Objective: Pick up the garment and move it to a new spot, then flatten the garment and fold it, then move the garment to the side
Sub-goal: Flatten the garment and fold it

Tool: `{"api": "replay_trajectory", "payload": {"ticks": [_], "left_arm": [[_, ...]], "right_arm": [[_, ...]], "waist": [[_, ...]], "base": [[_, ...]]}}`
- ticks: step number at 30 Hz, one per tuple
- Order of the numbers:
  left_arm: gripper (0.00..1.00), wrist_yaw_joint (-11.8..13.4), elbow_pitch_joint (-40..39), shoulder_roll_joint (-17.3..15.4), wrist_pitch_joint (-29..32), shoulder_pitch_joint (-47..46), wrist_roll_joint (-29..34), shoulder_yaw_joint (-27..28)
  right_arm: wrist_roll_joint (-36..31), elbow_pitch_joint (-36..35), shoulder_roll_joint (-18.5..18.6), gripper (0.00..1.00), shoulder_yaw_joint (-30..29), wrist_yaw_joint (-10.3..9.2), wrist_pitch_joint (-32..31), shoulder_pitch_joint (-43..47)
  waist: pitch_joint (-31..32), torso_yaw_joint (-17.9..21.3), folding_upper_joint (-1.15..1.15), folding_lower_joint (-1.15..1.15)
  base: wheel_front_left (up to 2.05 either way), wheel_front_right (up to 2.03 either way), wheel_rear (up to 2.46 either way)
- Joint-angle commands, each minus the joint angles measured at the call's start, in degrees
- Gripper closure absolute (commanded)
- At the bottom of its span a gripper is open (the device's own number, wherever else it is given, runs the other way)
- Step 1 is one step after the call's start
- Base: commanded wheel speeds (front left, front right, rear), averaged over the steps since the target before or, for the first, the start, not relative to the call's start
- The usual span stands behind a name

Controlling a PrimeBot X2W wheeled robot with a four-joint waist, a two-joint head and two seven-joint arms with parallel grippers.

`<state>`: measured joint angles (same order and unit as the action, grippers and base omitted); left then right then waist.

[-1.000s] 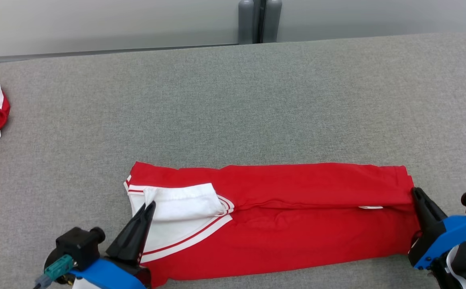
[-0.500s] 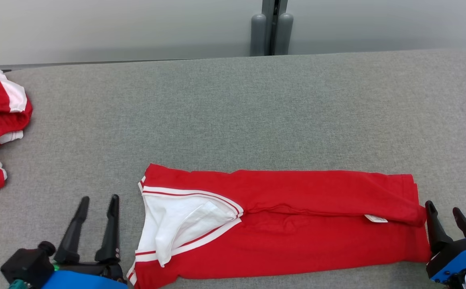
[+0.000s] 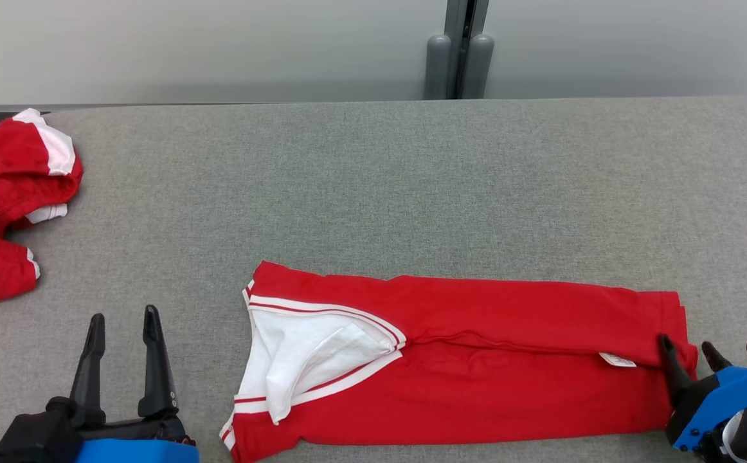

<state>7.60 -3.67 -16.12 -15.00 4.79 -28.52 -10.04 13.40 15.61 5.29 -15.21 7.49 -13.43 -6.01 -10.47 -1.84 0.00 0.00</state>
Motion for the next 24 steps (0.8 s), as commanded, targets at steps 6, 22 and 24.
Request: {"api": "replay_trajectory", "payload": {"ticks": [6, 22, 24], "left_arm": [[0.0, -0.59, 1.69, 0.7, -0.24, 1.63, 1.93, -0.23], [0.0, -1.15, 2.77, -0.77, 1.46, 0.06, 3.03, -2.3], [0.0, -1.19, 2.74, -0.73, 1.52, -0.14, 2.99, -2.51]], "right_arm": [[-2.38, 5.65, 1.07, 0.0, 0.7, 0.01, -4.5, -0.68], [-3.51, 6.92, 5.54, 1.0, -1.87, -0.02, -2.63, -8.07], [-3.78, 6.79, 6.18, 1.0, -3.18, -0.02, -2.78, -8.42]], "waist": [[0.37, -0.93, 0.0, 0.0], [0.6, 1.83, 0.0, 0.0], [0.57, 2.01, 0.0, 0.0]], "base": [[0.0, 0.0, 0.0], [0.0, 0.0, 0.0], [0.0, 0.0, 0.0]]}}
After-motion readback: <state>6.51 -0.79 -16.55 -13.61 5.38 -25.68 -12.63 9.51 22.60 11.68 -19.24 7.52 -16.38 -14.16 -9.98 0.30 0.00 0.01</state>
